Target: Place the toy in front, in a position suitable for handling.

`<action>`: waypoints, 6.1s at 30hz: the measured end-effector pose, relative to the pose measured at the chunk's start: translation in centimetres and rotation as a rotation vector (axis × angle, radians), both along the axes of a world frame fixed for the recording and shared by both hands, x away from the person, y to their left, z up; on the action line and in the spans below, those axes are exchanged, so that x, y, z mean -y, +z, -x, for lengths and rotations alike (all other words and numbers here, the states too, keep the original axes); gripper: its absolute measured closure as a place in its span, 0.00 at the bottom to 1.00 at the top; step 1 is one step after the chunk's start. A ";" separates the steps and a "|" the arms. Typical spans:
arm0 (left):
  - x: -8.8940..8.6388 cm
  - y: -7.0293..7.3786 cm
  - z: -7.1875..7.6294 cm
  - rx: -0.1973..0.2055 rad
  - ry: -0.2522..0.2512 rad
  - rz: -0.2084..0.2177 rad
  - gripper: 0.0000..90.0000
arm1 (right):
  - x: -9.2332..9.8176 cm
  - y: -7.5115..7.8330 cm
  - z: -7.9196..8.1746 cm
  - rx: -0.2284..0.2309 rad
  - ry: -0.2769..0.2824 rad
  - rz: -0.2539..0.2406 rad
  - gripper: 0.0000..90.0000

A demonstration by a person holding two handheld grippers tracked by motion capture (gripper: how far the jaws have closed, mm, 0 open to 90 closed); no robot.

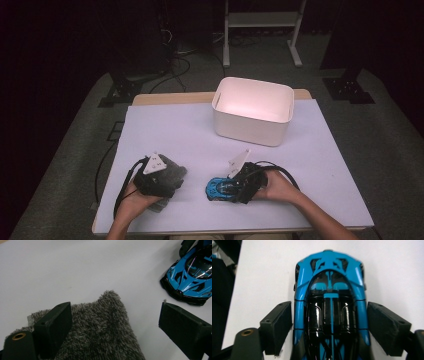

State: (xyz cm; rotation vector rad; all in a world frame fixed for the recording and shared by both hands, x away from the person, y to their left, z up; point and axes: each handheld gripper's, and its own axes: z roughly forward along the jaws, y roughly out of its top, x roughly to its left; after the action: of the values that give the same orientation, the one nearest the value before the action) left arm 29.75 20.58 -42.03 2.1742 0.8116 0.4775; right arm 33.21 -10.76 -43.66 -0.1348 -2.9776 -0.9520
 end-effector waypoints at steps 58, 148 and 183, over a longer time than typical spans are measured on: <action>2.3 1.1 -1.4 -0.061 -0.215 0.133 0.88 | 5.6 -1.8 1.3 0.044 -0.092 -0.079 0.20; 16.3 1.3 -2.2 -0.142 -0.646 -0.099 0.86 | 5.8 -1.9 1.5 0.053 -0.096 -0.097 0.24; 17.3 1.2 -2.8 -0.142 -0.657 -0.086 0.87 | 5.8 -1.9 1.4 0.052 -0.090 -0.098 0.25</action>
State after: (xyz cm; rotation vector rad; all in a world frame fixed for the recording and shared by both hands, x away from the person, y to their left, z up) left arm 32.57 3.28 -40.81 2.4082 0.1131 0.0237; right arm 31.78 -16.52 -45.56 -0.2491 -2.9871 -1.1261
